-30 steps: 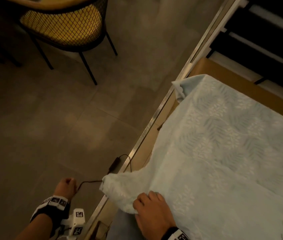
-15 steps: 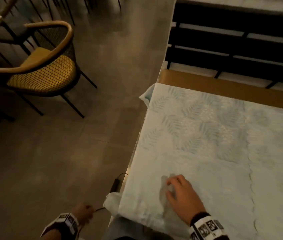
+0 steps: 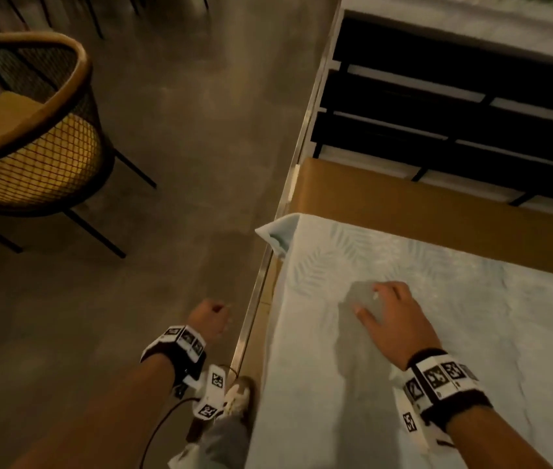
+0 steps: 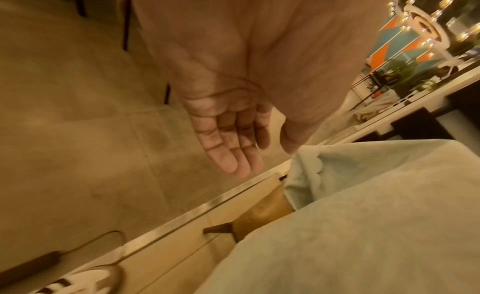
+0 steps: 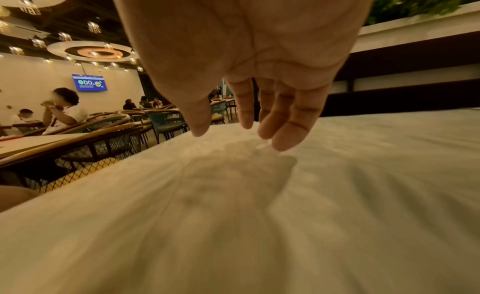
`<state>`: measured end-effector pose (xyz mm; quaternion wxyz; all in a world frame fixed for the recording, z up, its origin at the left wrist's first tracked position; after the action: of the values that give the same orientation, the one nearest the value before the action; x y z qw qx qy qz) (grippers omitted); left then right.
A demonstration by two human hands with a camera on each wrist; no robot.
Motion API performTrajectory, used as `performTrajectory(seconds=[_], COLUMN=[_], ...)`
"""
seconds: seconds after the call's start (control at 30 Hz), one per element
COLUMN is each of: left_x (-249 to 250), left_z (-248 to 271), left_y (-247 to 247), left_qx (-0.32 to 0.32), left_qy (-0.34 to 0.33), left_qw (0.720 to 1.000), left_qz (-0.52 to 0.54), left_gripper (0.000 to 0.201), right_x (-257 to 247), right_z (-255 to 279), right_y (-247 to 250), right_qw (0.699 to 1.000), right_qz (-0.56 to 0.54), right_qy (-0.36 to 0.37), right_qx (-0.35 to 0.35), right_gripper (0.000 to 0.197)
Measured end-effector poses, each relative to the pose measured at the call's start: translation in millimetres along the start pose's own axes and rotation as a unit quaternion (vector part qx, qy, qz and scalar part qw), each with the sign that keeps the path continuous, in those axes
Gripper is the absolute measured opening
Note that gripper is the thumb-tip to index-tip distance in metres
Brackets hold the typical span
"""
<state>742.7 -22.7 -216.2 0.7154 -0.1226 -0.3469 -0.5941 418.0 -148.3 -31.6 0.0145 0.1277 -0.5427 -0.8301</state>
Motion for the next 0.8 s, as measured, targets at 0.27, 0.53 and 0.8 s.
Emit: performTrajectory(seconds=[0.27,0.53,0.8], left_x=[102,130,118], left_z=[-128,-211,-229], left_y=[-46,-83,-10], left_qx=[0.025,0.076,0.031], left_qy=[-0.019,-0.012,-0.064], left_qw=[0.999,0.993,0.966], left_qz=[0.019,0.095,-0.249], left_gripper=[0.055,0.052,0.044], right_x=[-129,-134,-129], right_z=[-146,-180,-185], right_y=[24,-6,-10], right_qw=[0.997,0.996,0.997], right_qz=[0.034,0.067,0.052], right_qy=[0.072,0.057,0.06], right_qx=[0.009,-0.016,-0.02], right_gripper=[0.064,0.033,0.033])
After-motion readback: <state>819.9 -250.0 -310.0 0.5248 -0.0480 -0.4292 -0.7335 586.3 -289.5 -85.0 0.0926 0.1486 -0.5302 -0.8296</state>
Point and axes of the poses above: each hand's wrist, its own z-axis away from the middle knuckle, its own y-axis out of the back of the hand, x = y × z, the point moved 5 cm from there along -z, towards the middle knuckle, and after that the axes turned 7 degrees about z, right-handed, at the moved point
